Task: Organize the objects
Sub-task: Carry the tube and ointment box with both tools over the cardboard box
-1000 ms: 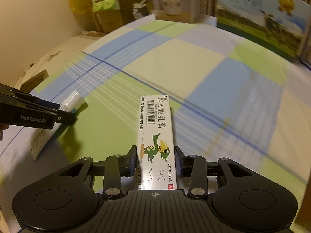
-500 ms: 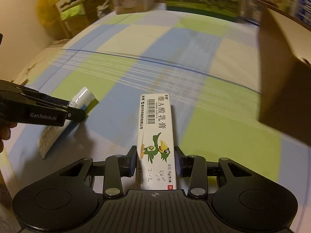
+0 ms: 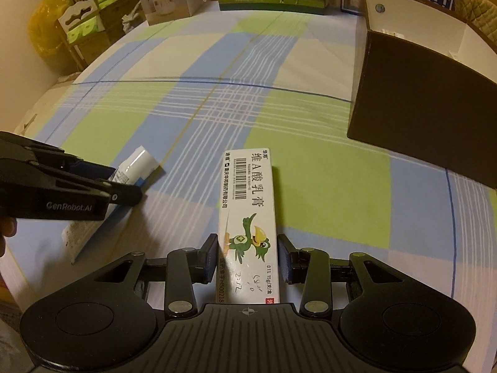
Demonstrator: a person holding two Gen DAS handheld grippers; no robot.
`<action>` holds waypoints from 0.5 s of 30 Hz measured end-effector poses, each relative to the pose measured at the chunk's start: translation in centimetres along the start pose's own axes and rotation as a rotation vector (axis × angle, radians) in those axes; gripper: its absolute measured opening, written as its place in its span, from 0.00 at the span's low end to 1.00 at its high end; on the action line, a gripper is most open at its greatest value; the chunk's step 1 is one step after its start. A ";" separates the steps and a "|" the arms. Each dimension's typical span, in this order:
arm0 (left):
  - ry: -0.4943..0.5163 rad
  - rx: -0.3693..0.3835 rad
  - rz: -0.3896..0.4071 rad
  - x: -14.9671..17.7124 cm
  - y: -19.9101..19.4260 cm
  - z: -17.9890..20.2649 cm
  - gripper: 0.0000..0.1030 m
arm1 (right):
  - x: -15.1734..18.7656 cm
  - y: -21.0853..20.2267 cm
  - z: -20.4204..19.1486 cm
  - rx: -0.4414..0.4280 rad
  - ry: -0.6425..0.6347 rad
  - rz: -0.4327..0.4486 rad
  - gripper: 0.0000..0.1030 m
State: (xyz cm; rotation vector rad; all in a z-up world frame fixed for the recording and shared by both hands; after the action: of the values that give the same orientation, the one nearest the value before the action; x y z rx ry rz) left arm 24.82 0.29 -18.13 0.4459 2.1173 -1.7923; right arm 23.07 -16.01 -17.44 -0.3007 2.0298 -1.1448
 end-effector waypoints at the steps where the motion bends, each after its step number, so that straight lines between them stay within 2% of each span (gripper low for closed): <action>1: 0.004 -0.003 -0.004 0.1 0.0 0.0 0.33 | 0.0 0.0 0.0 -0.001 0.004 0.000 0.36; 6: 0.030 -0.027 -0.010 0.5 -0.3 0.3 0.33 | -0.7 0.5 0.0 0.011 0.016 -0.001 0.37; 15: 0.037 -0.030 -0.004 1.0 -0.7 0.4 0.33 | -0.5 1.0 -0.7 0.049 -0.061 -0.003 0.35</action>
State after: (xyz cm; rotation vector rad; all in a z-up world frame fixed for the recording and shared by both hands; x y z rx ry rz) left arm 23.62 -0.17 -18.03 0.4717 2.1683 -1.7655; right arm 23.07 -14.70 -17.73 -0.3098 1.9458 -1.1717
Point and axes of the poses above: each gripper's, at about its wrist camera, not at the fingertips, and y roughly the way its jaws point, z to its right, x to its underside, the point moved 5 cm from there along y, roughly the way its jaws point, and after that the axes turned 12 degrees about -x, right-handed, at the moved point
